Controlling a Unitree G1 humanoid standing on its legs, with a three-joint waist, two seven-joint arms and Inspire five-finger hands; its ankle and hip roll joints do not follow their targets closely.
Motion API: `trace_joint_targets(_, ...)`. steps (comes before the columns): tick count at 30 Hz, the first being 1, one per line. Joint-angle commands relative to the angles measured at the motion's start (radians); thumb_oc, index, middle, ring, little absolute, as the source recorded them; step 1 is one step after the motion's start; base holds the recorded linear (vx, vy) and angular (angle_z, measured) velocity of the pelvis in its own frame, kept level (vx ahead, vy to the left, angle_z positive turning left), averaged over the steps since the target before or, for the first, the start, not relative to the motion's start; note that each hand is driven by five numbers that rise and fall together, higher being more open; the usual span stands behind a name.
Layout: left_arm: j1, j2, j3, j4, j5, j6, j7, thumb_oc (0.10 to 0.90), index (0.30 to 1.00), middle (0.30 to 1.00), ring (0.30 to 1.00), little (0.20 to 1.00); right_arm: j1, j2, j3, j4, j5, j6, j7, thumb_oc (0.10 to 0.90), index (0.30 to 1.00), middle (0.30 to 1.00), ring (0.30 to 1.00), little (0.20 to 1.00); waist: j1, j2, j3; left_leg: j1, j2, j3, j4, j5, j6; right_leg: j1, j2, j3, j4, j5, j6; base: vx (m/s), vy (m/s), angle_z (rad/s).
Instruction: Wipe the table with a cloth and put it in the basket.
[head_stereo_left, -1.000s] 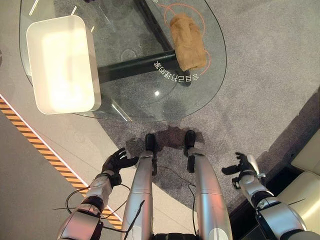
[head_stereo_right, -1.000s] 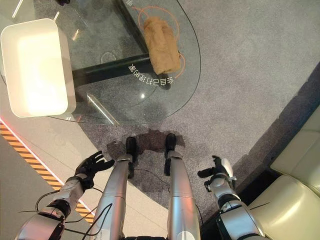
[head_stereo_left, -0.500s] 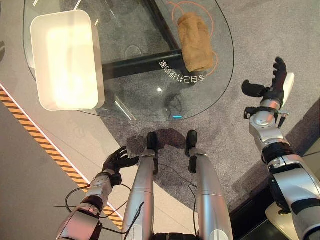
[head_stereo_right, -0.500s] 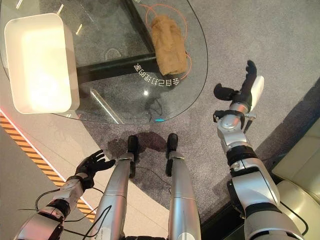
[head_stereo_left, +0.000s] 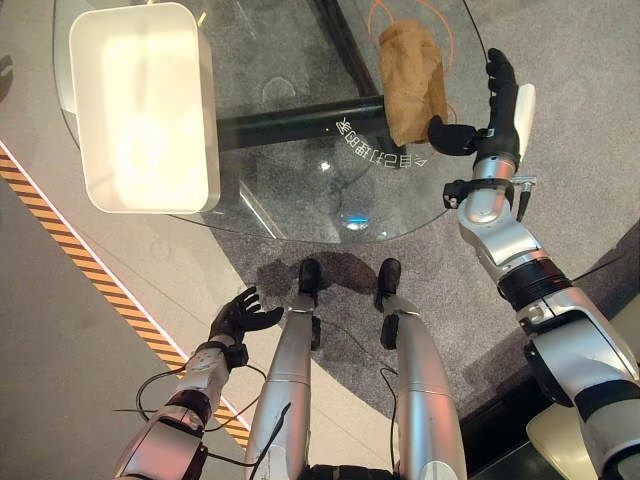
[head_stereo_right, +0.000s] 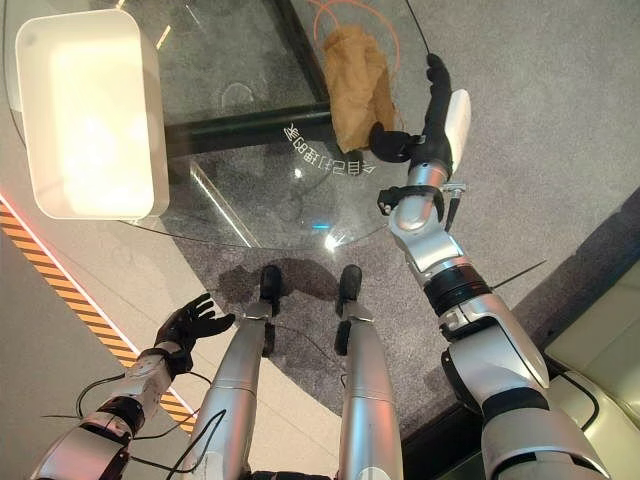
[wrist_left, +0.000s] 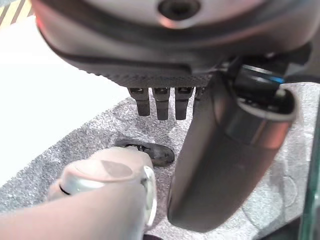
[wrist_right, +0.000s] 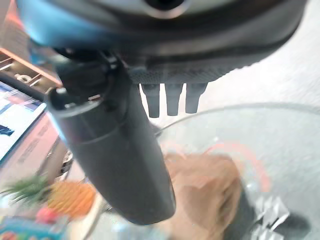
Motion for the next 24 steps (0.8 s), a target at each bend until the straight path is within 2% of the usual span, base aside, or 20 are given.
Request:
trace_joint_targets(1, 0.047, -0.008, 0.001, 0.015, 0.012, -0.029, 0.015, 0.800, 0.900, 0.900, 0.900, 0.900, -0.083, -0.032, 0.006, -0.117, -0.033, -0.013, -0.024, 0.800, 0.900, 0.900, 0.900, 0.900, 0.005, 0.023, -0.020, 0.017, -0.053, 0.041, -0.008, -0.005, 0.040, 0.073, 0.030, -0.071, -0.038, -0.068, -0.005, 0.03, 0.027, 0.02)
trace_joint_targets(9, 0.059, -0.020, -0.007, 0.006, 0.018, -0.027, 0.012, 0.800, 0.900, 0.900, 0.900, 0.900, -0.094, 0.009, 0.034, -0.126, -0.043, 0.067, -0.027, 0.800, 0.900, 0.900, 0.900, 0.900, 0.013, 0.039, -0.020, 0.031, -0.060, 0.048, -0.017, 0.001, 0.043, 0.080, 0.019, -0.075, -0.039, -0.067, -0.009, 0.03, 0.032, 0.05)
trace_joint_targets(16, 0.065, -0.035, -0.026, -0.011, 0.017, -0.020, 0.019, 0.800, 0.900, 0.900, 0.900, 0.900, -0.115, 0.030, 0.074, -0.022, -0.096, 0.161, -0.047, 0.800, 0.900, 0.900, 0.900, 0.900, 0.025, 0.058, -0.020, 0.031, -0.065, 0.053, -0.018, 0.002, 0.048, 0.076, 0.011, -0.078, -0.031, -0.067, -0.010, 0.01, 0.011, 0.01)
trace_joint_targets(24, 0.066, -0.045, -0.051, -0.013, 0.010, -0.022, 0.021, 0.800, 0.900, 0.900, 0.900, 0.900, -0.153, 0.035, 0.127, 0.080, -0.164, 0.228, -0.090, 0.800, 0.900, 0.900, 0.900, 0.900, 0.036, 0.074, -0.020, 0.030, -0.068, 0.055, -0.018, 0.004, 0.050, 0.069, 0.003, -0.083, -0.024, -0.063, -0.007, 0.00, 0.002, 0.01)
